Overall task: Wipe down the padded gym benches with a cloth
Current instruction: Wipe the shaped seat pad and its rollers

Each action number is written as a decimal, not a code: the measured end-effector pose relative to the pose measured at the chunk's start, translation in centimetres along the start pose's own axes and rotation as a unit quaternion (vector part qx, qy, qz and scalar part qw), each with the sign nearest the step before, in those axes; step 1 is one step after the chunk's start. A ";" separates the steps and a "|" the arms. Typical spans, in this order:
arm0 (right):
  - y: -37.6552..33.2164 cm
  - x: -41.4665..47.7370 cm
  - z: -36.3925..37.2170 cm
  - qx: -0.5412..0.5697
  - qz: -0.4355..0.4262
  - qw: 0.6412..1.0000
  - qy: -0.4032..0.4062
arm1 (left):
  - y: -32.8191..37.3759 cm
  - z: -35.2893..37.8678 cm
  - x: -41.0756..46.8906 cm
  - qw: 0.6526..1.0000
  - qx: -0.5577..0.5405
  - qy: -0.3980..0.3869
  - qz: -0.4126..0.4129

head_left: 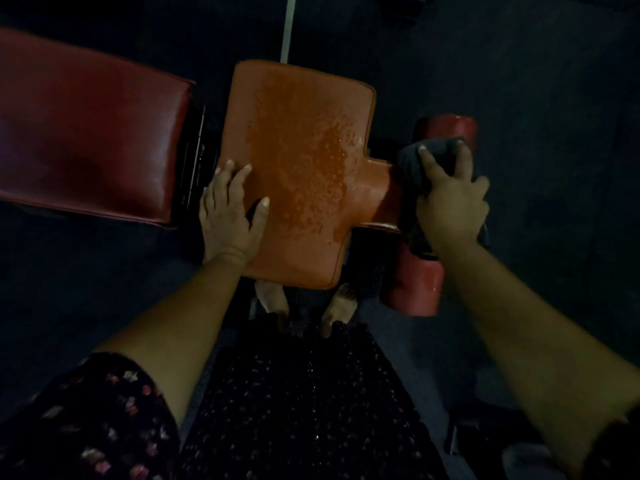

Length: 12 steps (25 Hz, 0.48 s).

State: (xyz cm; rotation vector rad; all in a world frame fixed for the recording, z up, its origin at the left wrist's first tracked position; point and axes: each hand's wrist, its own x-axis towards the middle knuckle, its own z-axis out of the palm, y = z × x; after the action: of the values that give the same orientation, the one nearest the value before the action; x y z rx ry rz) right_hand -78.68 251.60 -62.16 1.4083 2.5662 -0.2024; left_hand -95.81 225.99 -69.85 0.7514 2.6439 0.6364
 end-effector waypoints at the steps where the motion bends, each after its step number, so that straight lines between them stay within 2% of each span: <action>1: -0.6 0.2 0.3 -0.003 0.020 0.999 -0.029 | -0.2 0.1 0.0 1.000 -0.004 -0.003 -0.001; 5: -1.4 -7.8 2.4 0.037 0.016 0.999 -0.011 | -0.4 0.1 0.3 1.000 -0.010 -0.014 -0.008; 8: -1.0 -14.0 2.9 0.123 -0.011 0.981 -0.151 | -0.4 0.3 0.2 1.000 -0.005 0.000 -0.004; 9: -1.4 -15.1 2.6 0.151 -0.027 0.974 -0.166 | -0.5 0.5 0.2 1.000 -0.007 0.006 -0.001; 12: -4.1 -13.8 1.2 0.172 -0.102 0.978 -0.054 | -0.6 0.6 0.0 1.000 -0.007 0.024 0.006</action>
State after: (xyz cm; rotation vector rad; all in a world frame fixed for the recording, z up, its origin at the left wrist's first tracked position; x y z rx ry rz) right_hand -74.76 237.88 -59.81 1.1898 2.6726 -0.7672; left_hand -95.86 225.75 -70.62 0.7590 2.6779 0.6834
